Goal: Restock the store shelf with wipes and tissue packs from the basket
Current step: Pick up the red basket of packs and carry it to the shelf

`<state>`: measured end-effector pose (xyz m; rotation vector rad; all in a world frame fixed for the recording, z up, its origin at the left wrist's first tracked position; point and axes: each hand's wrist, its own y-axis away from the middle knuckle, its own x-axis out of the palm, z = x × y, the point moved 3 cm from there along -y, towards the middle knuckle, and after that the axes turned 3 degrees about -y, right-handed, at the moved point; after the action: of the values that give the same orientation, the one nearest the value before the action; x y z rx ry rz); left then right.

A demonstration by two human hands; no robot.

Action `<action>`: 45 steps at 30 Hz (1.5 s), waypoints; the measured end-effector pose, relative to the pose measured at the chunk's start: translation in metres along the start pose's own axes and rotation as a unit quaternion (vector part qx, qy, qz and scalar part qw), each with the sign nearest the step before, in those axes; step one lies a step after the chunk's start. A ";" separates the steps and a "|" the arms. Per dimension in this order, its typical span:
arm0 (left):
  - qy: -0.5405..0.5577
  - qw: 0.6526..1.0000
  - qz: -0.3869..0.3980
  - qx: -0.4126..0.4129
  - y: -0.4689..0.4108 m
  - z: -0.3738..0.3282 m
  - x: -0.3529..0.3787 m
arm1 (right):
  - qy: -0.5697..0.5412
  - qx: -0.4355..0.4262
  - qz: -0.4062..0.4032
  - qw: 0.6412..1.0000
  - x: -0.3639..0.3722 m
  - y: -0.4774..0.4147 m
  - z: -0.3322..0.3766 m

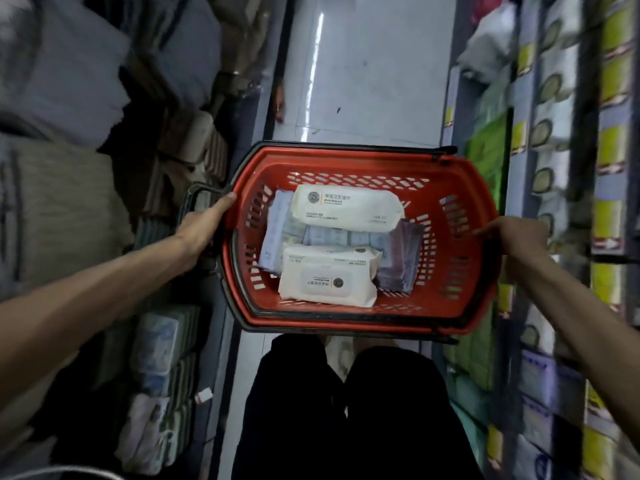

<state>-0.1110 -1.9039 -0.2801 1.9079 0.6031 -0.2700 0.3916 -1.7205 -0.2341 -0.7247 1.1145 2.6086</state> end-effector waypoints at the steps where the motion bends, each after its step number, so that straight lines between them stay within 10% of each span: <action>1: -0.008 1.000 0.002 0.012 -0.003 -0.032 -0.001 | -0.001 0.000 -0.007 1.000 0.001 -0.006 0.019; 18: -0.064 0.995 -0.017 0.070 -0.135 -0.501 0.043 | -0.059 0.049 -0.034 0.996 0.052 -0.229 0.328; 45: -0.408 0.874 0.046 0.259 -0.440 -1.160 0.216 | -0.217 0.228 -0.169 0.934 0.154 -0.588 0.716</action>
<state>-0.2610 -0.6533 -0.2540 2.0627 -0.1614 -1.1986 0.2262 -0.7959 -0.2534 -0.1955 1.2487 1.9749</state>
